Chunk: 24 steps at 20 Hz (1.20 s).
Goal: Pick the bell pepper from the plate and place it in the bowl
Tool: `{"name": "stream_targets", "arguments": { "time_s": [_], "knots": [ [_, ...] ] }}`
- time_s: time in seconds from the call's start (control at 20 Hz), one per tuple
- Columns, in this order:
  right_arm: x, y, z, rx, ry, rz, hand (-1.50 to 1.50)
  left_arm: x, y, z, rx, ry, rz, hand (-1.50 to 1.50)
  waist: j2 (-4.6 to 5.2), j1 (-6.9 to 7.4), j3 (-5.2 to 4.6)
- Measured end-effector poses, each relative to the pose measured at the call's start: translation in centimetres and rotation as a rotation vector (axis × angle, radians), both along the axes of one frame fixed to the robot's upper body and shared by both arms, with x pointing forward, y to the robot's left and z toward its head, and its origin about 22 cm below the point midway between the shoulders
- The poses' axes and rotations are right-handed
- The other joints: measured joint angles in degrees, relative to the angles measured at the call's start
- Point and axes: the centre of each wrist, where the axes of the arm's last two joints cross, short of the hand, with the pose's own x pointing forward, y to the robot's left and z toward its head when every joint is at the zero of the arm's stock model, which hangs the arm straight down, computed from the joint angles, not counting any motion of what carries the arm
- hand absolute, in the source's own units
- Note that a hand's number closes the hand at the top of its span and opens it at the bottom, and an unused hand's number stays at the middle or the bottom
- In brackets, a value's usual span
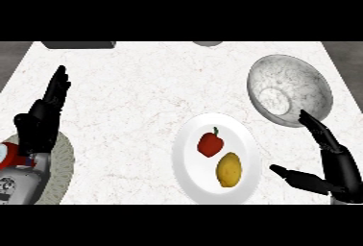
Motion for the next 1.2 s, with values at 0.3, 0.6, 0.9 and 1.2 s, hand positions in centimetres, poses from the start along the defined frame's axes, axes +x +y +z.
{"name": "stream_targets", "arguments": {
  "time_s": [0.3, 0.6, 0.9, 1.2],
  "knots": [
    [0.8, 1.1, 5.1, -0.255, 0.143, 0.063, -1.5, 0.3, -0.2, 0.6, 0.002, -0.002, -0.007, 0.0, 0.04, 0.46, -0.15],
    [2.9, 4.5, 9.0, -0.456, 0.307, 0.137, -1.5, 0.6, -0.4, 1.5, -0.004, -0.003, -0.017, 0.0, 0.15, 1.21, -0.12],
    [5.2, 9.9, 10.5, -0.541, 0.429, 0.239, -1.5, 0.6, -0.9, 1.1, -0.012, -0.006, -0.017, 0.0, 0.24, 1.41, -0.06],
    [6.6, 12.9, 9.5, -0.624, 0.525, 0.308, -1.5, 0.4, -1.2, 0.8, -0.006, -0.01, -0.018, 0.0, 0.24, 1.07, -0.01]
  ]
}}
